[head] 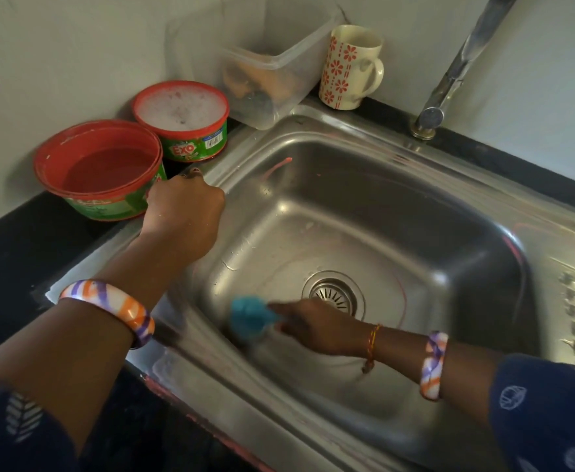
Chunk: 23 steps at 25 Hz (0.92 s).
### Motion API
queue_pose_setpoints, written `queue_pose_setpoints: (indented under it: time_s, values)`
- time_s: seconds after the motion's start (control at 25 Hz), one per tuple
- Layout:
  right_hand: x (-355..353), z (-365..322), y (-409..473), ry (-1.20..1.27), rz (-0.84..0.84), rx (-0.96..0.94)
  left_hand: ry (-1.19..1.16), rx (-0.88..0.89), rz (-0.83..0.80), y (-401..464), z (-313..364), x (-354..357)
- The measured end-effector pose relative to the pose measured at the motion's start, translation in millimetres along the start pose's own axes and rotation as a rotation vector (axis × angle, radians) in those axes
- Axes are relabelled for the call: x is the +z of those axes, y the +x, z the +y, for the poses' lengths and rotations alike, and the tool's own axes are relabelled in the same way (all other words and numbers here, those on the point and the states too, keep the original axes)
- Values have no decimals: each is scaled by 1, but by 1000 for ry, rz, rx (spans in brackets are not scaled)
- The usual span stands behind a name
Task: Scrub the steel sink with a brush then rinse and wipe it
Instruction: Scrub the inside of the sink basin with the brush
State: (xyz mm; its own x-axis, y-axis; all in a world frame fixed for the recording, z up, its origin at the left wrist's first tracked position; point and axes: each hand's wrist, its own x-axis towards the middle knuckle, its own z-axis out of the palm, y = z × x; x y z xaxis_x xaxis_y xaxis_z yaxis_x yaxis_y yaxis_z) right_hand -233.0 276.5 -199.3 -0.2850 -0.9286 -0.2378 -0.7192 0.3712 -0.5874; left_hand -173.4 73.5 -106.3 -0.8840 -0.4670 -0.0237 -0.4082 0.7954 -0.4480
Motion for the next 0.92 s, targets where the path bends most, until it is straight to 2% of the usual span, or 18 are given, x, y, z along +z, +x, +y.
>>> queue_pose_setpoints:
  time_s: [0.04,0.08,0.12,0.16,0.24,0.28,0.32,0.44,0.48,0.52,0.56,0.6,0.72,0.76,0.8,0.84,0.92]
  values:
    - [0,2,-2,-72,-57,-84,-2,2,3,0,-1,0]
    - [-4,13,2,-165,-12,-104,-4,4,2,0,-1,0]
    - [-14,27,13,-238,78,-1,-8,6,1,0,-1,0]
    - [-27,43,25,-259,179,236,-14,7,1,-1,-1,0]
    - [-50,66,38,-80,413,676,-17,12,8,-2,-1,0]
    - [-49,67,41,-26,458,731,-18,15,8,-2,-1,0]
    - [-43,58,41,-20,430,678,-25,13,5,-2,-2,0]
    - [2,8,25,68,98,144,-35,-1,-1,0,-1,1]
    - [11,-2,17,48,-41,22,-29,1,2,0,-1,1]
    - [10,2,18,-11,-80,-62,-24,3,3,0,-1,1]
    - [0,13,27,-70,-31,-84,-23,4,-4,0,-2,1]
    - [-14,27,42,-110,58,4,-23,3,-12,0,-2,1]
    - [-64,64,80,-27,397,590,-17,7,-15,0,-2,0]
    - [-62,59,83,25,433,654,-15,7,-17,-1,-1,-1]
    - [-51,50,81,33,405,587,-15,5,-17,-1,-1,0]
    - [-34,36,74,45,331,422,-18,0,-14,-1,-1,-1]
    - [-1,5,46,38,81,58,-19,-4,-1,-1,-1,-1]
